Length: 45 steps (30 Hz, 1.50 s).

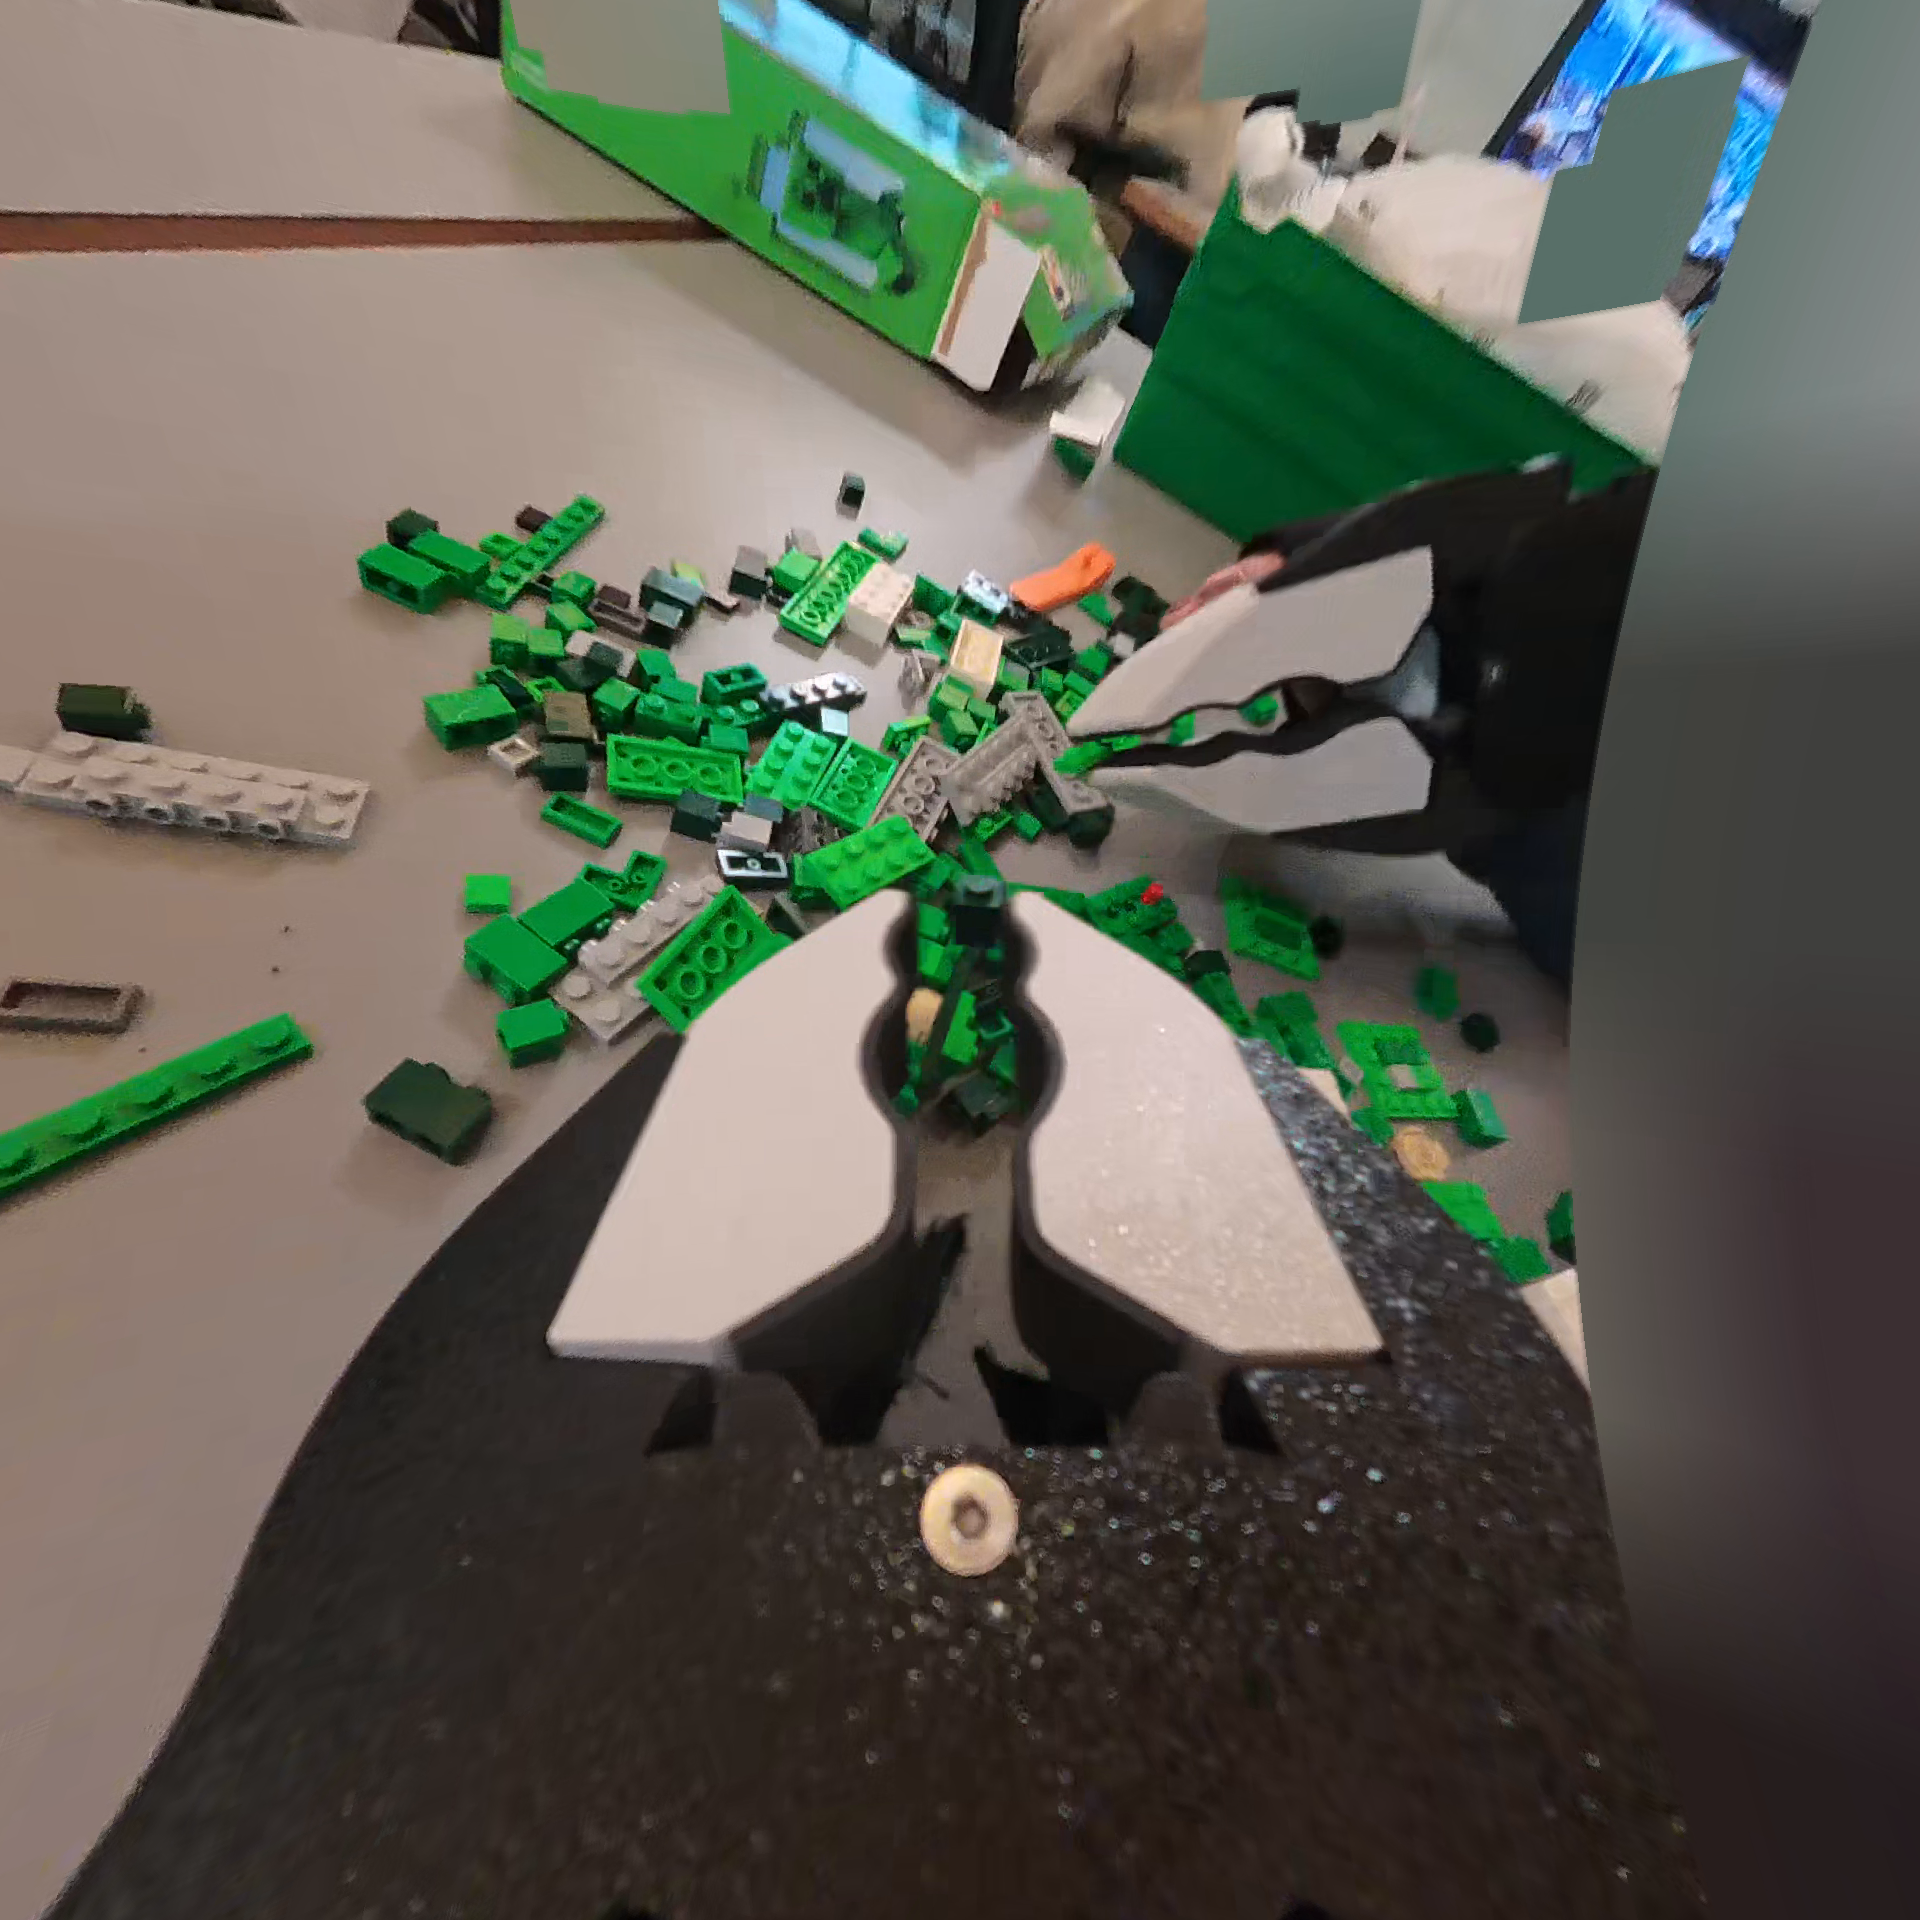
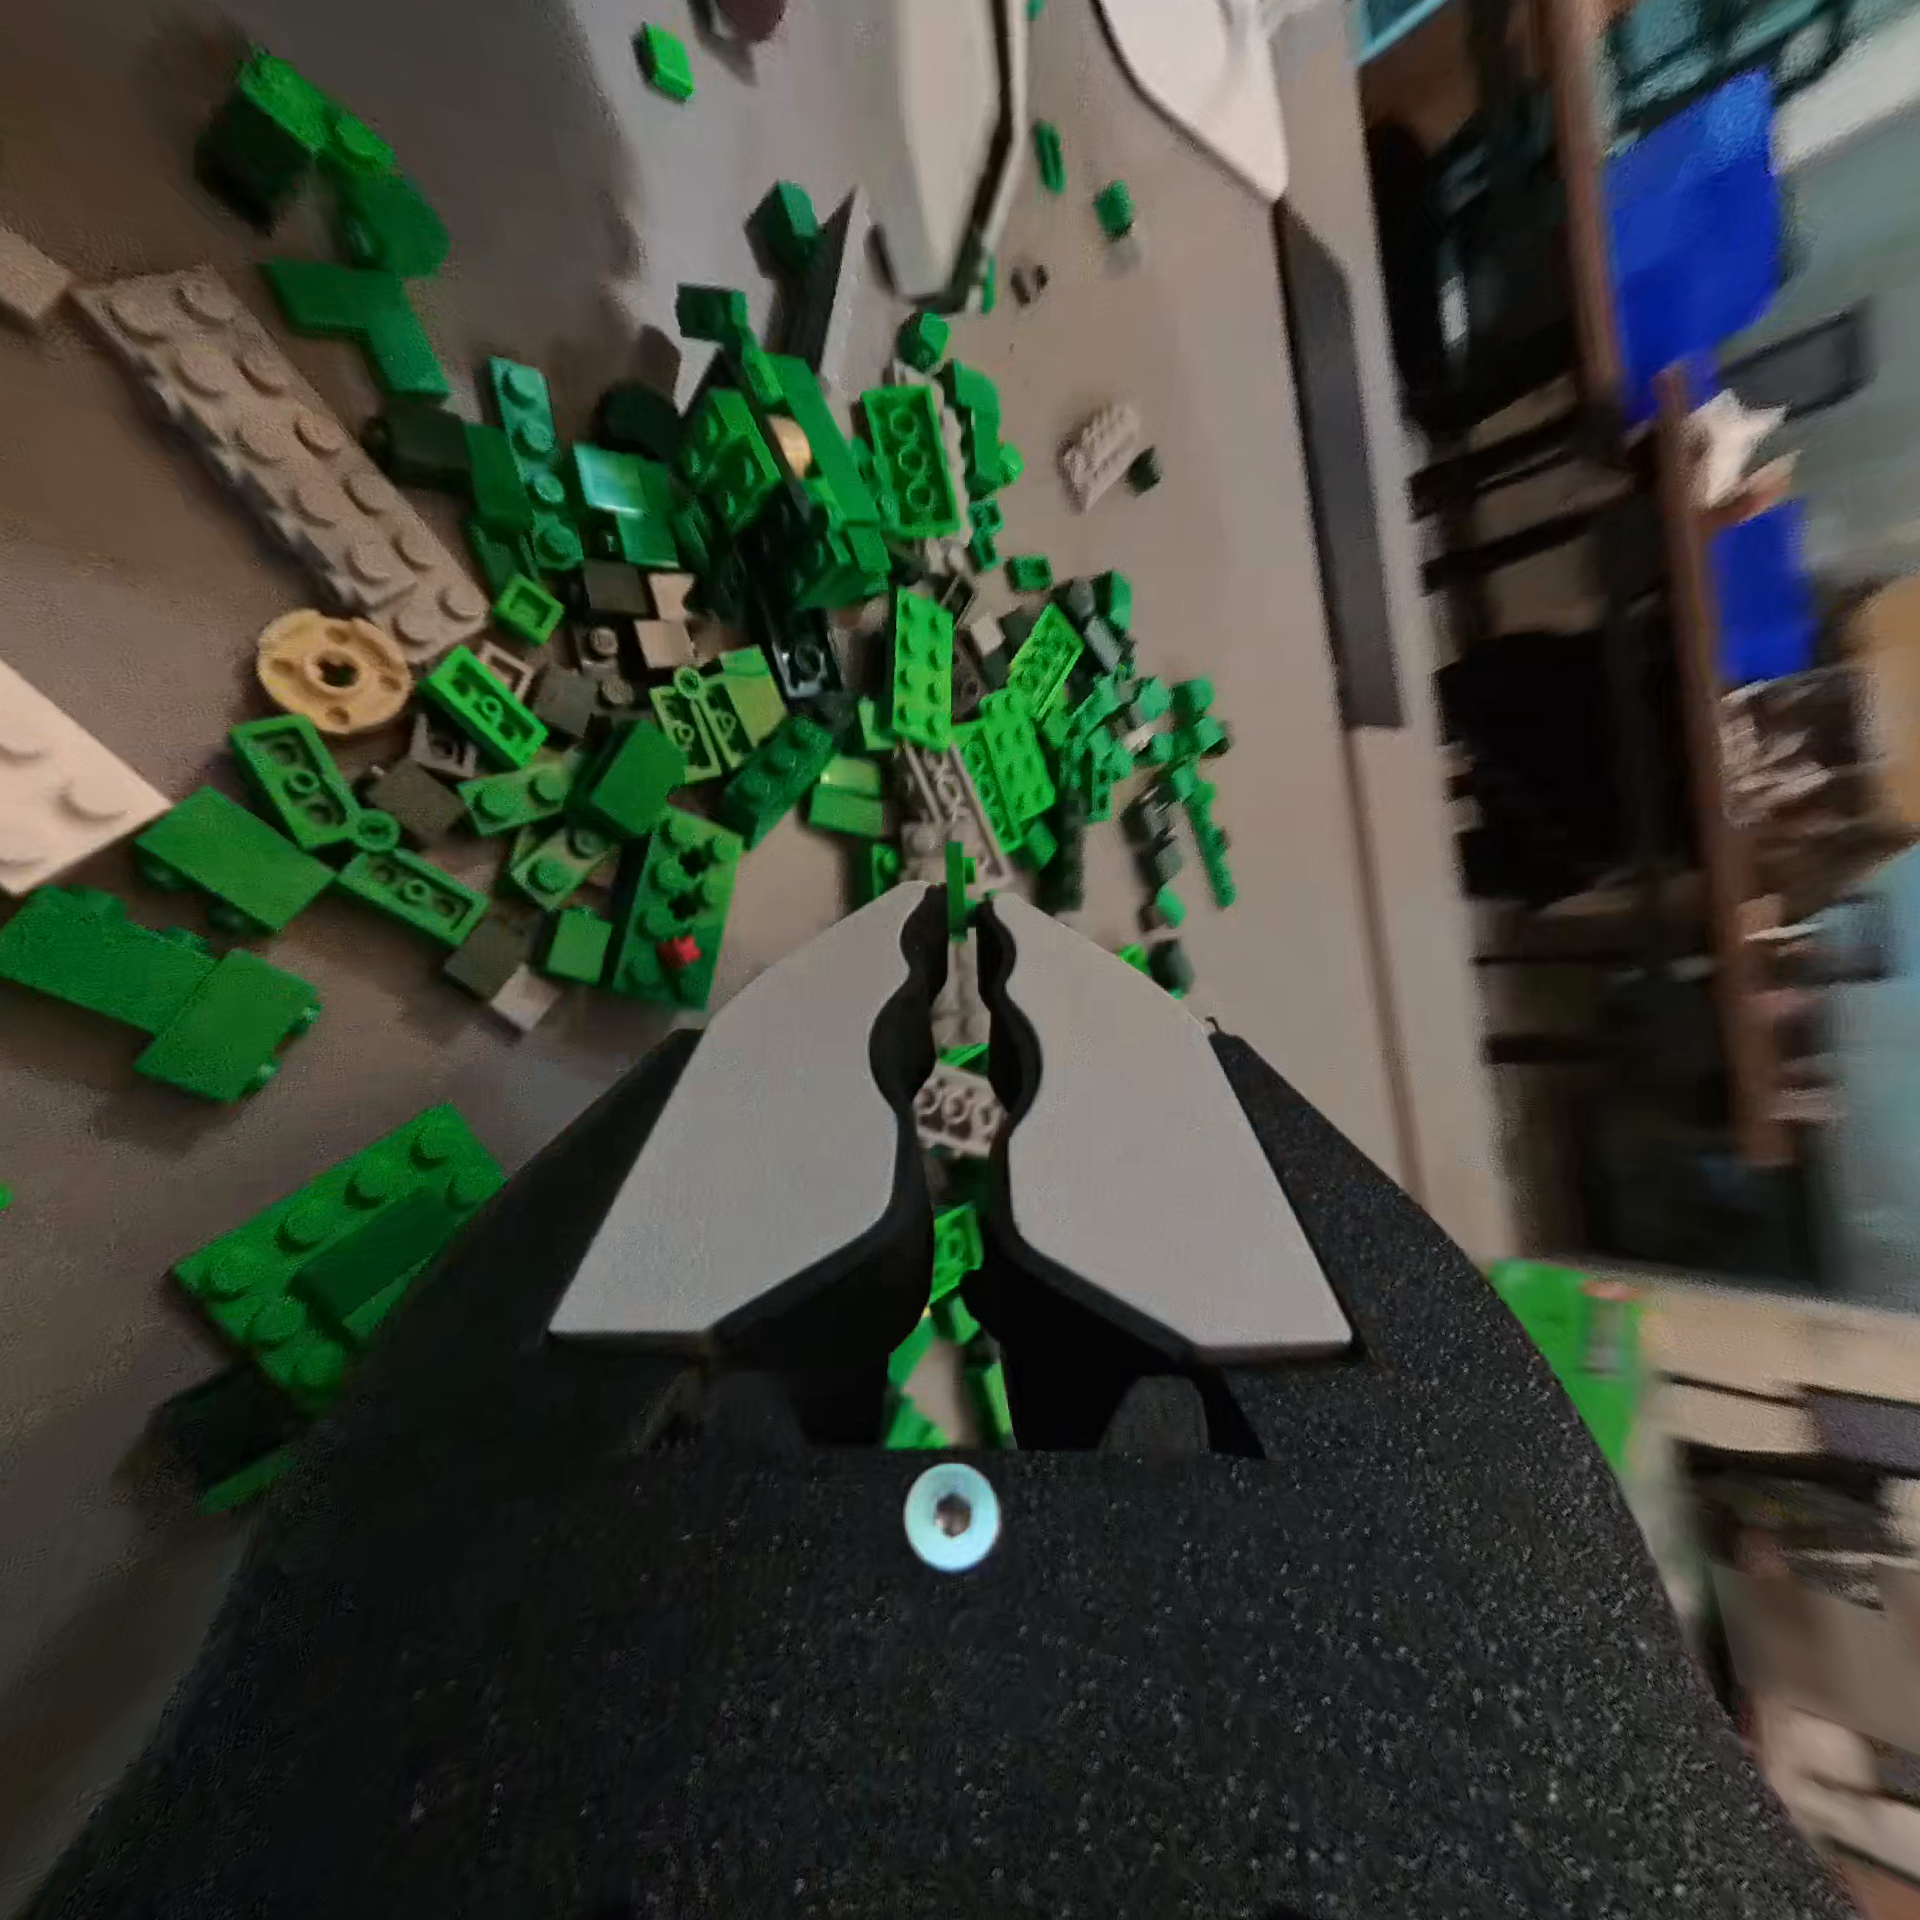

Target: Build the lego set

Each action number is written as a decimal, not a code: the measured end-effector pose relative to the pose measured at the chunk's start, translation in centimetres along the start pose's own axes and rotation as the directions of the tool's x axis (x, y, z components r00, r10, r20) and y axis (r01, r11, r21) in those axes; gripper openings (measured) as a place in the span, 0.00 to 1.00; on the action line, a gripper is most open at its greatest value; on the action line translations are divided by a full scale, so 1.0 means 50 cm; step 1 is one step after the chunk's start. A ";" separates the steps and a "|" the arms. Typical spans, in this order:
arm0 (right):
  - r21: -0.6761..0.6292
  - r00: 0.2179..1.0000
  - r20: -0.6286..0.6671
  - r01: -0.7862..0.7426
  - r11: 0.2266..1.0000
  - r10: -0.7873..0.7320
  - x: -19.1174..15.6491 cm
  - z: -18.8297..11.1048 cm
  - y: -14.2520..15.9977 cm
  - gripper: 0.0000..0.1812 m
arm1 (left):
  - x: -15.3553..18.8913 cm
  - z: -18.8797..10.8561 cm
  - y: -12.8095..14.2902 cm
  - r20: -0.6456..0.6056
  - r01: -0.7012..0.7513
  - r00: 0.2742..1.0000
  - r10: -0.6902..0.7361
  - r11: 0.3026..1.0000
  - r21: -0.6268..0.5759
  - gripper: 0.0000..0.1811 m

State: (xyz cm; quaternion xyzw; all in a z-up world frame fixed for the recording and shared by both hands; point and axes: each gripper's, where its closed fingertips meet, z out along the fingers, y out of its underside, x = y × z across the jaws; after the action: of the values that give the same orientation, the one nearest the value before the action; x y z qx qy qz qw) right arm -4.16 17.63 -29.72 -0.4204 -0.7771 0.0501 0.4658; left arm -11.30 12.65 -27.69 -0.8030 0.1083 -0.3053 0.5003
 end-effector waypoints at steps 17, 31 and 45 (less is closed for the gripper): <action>-0.030 0.709 0.442 -0.601 0.799 0.550 -0.068 0.006 -0.049 0.10 | -0.015 0.000 -0.006 0.127 -0.131 0.983 0.130 0.991 -0.002 0.15; -0.024 0.765 0.415 -0.532 0.846 0.493 -0.075 0.014 -0.069 0.05 | 0.047 0.013 -0.003 0.017 -0.330 0.944 0.330 0.944 -0.016 0.16; 0.268 0.805 0.461 -0.527 0.807 0.373 -0.052 -0.033 -0.149 0.05 | 0.096 0.031 0.027 -0.058 -0.546 0.838 0.543 0.834 -0.073 0.05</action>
State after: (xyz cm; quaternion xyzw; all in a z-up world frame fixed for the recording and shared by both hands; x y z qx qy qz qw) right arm -6.84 10.52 -27.07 -0.4780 -0.7028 0.3940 0.3498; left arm -6.41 10.81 -27.52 -0.7543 0.3541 -0.1594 0.5294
